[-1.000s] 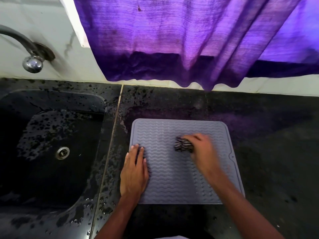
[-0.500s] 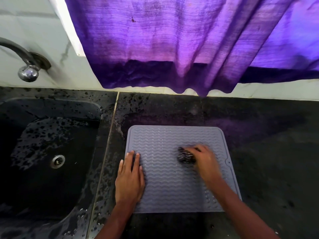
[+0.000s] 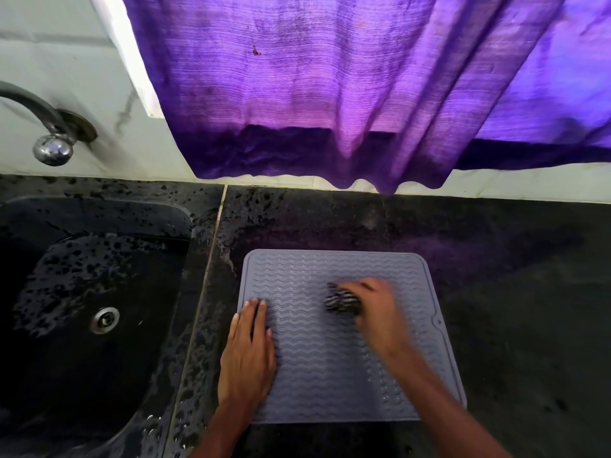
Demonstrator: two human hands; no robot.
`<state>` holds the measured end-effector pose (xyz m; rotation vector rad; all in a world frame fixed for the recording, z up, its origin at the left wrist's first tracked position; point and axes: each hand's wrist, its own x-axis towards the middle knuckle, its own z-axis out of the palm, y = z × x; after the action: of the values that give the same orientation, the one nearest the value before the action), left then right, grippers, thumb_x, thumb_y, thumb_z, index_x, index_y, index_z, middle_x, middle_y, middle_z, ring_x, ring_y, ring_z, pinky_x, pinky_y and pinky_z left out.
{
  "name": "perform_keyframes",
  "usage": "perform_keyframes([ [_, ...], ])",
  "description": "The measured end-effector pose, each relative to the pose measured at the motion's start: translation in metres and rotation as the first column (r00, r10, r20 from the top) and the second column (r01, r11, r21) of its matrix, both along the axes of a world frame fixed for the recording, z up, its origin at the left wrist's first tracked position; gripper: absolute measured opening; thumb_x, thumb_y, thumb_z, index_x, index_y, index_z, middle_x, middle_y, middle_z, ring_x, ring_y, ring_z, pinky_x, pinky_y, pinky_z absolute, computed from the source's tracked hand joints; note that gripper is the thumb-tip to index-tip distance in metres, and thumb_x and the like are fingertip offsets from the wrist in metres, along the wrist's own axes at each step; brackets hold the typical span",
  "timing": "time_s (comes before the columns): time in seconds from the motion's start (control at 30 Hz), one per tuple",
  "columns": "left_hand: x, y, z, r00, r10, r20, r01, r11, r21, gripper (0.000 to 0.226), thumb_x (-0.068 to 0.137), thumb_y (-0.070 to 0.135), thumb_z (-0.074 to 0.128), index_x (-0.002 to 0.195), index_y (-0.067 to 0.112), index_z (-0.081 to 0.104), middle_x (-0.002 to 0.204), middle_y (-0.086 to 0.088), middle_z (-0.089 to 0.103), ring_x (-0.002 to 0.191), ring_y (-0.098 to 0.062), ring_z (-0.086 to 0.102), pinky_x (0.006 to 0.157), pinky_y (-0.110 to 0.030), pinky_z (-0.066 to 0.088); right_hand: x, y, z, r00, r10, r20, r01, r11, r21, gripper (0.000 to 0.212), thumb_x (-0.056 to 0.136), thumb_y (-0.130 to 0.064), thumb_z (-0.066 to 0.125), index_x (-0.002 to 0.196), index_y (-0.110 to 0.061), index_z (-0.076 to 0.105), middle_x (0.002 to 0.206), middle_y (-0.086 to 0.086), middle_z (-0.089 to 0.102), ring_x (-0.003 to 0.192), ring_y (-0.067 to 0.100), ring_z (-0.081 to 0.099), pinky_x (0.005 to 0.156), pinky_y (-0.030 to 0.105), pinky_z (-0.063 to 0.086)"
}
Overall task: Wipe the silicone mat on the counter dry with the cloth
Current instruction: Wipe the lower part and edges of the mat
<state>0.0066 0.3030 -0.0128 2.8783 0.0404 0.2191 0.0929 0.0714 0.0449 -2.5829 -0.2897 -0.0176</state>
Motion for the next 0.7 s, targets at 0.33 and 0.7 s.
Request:
perform_keyframes([
  [0.33, 0.001, 0.004, -0.002, 0.999, 0.035, -0.024, -0.038, 0.993, -0.115, 0.063, 0.104, 0.031, 0.026, 0.156, -0.004, 0.023, 0.159, -0.018, 0.035, 0.144, -0.027, 0.041, 0.123, -0.027, 0.011, 0.006, 0.094, -0.013, 0.968, 0.249, -0.025, -0.25, 0.961, -0.117, 0.043, 0.087, -0.013, 0.059, 0.126, -0.031, 0.059, 0.118, 0.001, 0.059, 0.113, 0.027, 0.048, 0.092, 0.045, 0.044],
  [0.7, 0.002, 0.005, -0.01, 1.0, 0.006, -0.024, -0.008, 0.997, -0.076, 0.062, 0.104, 0.032, 0.03, 0.157, 0.001, 0.024, 0.164, -0.011, 0.026, 0.151, -0.02, 0.028, 0.124, -0.033, 0.016, 0.011, -0.124, -0.009, 0.973, -0.226, -0.047, 0.204, 0.937, -0.283, 0.067, 0.058, 0.003, 0.075, 0.114, -0.033, 0.067, 0.107, -0.003, 0.066, 0.093, 0.028, 0.057, 0.079, 0.043, 0.054],
])
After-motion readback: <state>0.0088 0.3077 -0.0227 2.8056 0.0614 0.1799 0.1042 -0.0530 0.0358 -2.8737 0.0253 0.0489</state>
